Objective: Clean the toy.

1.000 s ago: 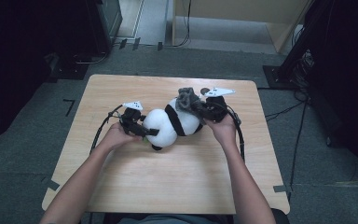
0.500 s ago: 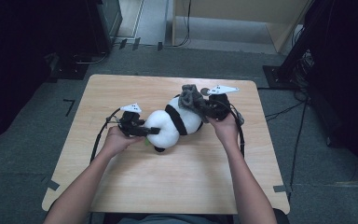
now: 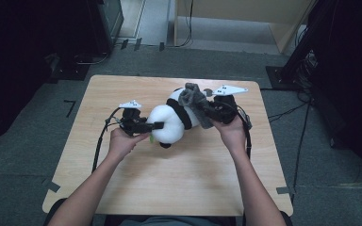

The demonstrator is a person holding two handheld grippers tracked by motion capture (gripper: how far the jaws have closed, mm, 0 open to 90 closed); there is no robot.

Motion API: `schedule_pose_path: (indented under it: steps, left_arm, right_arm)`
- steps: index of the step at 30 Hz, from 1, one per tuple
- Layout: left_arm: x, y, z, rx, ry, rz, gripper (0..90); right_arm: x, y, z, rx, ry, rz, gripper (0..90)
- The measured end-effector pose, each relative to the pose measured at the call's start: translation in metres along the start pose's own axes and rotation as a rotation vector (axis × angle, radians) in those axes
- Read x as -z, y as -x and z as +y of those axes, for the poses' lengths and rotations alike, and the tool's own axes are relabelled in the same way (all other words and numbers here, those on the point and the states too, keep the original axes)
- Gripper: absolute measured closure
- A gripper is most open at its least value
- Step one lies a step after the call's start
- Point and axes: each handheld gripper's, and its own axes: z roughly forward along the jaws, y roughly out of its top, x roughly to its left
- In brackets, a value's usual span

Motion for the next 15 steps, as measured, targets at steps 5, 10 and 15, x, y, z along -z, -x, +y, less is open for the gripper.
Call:
schedule_pose_path:
  steps: [5, 10, 15]
  left_arm:
    - [-0.003, 0.009, -0.004, 0.041, 0.032, -0.001, 51.4]
    - [-0.009, 0.015, -0.007, 0.054, 0.036, 0.005, 51.5]
    - [-0.011, 0.018, -0.008, 0.066, 0.038, 0.027, 51.6]
  right_arm:
    - [-0.008, -0.012, -0.009, 0.002, -0.001, 0.014, 77.2]
    - [-0.019, -0.024, -0.018, -0.001, -0.018, 0.038, 77.2]
    - [-0.027, -0.040, -0.028, 0.002, -0.016, 0.047, 77.7]
